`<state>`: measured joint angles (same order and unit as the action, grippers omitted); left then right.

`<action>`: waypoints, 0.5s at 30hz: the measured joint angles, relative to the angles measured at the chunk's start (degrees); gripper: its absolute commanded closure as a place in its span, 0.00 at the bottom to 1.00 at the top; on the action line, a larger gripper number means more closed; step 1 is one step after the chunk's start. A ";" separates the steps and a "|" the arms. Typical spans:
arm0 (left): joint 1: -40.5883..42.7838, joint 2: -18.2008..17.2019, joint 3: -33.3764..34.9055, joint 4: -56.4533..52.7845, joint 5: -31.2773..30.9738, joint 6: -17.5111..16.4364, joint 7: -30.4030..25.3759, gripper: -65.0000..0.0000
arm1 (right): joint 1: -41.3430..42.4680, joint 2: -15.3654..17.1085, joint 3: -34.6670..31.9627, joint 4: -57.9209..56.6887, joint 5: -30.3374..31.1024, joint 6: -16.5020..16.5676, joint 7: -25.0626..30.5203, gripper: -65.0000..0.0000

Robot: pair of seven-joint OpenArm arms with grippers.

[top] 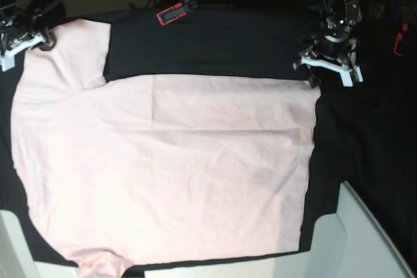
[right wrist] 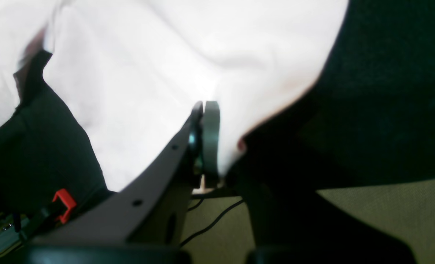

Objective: Fold the T-shirt properly
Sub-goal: 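Grasp the shirt's shoulder edges with both grippers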

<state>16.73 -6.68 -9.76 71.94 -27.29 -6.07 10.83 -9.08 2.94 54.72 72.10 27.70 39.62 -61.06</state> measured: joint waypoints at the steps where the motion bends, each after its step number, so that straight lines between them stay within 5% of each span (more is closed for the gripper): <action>1: -0.50 0.02 0.02 -0.55 0.00 0.00 -0.13 0.51 | 0.02 0.02 0.00 0.00 0.00 0.00 0.00 1.00; 9: -0.59 0.02 0.02 -0.44 0.00 -0.42 -0.17 0.51 | 0.00 0.00 0.00 0.00 0.00 0.00 0.07 1.00; 15: 0.07 0.55 -0.48 0.26 0.02 -8.85 0.76 0.51 | 0.00 0.00 0.00 0.00 0.00 0.00 0.09 1.00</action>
<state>16.80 -6.13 -10.24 72.20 -27.27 -14.92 11.60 -9.08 2.94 54.72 72.10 27.70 39.62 -60.97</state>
